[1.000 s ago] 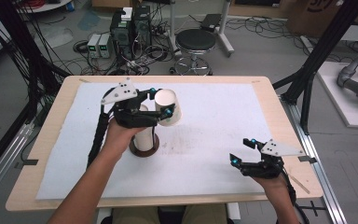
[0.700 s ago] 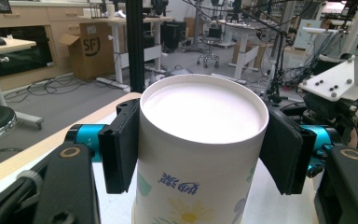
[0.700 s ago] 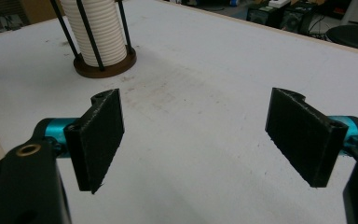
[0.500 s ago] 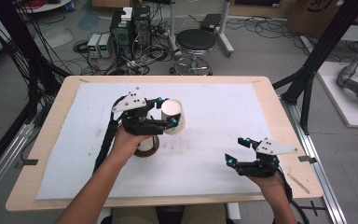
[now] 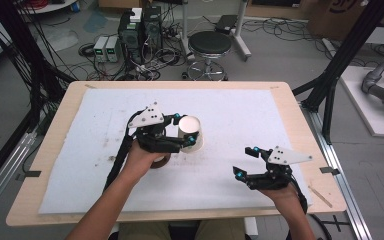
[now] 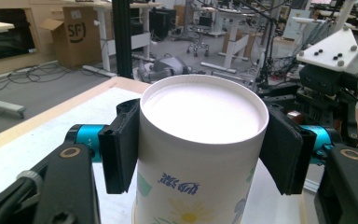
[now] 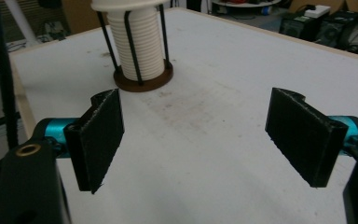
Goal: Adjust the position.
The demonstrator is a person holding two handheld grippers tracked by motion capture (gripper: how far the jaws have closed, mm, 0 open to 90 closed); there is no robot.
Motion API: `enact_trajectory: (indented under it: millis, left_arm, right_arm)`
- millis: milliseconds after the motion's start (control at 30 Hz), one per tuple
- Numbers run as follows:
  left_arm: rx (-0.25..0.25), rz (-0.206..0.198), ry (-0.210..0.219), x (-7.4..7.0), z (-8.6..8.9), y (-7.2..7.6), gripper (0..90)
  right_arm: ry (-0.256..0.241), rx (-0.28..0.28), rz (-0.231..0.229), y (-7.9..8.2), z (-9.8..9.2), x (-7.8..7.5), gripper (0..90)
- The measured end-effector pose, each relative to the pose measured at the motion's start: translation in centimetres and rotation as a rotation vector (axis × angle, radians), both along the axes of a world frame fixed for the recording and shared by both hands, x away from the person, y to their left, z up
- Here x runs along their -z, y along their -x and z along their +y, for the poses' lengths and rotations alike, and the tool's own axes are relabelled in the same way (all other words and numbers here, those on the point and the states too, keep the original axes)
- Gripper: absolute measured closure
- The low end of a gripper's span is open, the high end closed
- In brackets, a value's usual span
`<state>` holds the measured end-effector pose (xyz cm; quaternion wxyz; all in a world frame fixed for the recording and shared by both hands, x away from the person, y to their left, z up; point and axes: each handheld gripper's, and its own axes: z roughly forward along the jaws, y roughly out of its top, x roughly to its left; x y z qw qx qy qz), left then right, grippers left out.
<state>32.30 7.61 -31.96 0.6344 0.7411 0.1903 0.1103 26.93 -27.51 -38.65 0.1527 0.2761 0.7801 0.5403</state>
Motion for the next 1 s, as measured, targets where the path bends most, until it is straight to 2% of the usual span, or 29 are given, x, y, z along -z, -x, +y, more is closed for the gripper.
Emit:
enact_trajectory:
  millis: [367, 600, 1000]
  left_arm:
    - [0.051, 0.024, -0.014, 1.4, -1.5, 0.6, 35.2]
    - [0.084, 0.038, -0.017, 2.5, -2.2, 1.0, 35.3]
    - [0.141, 0.044, -0.014, 3.3, -2.9, 1.5, 35.2]
  right_arm:
    - [-0.021, -0.081, 0.014, -0.5, 1.9, -0.8, 19.8]
    - [-0.038, -0.143, 0.002, -0.9, 3.6, -1.0, 19.9]
    - [-0.025, -0.203, 0.024, -1.5, 5.3, -0.4, 19.9]
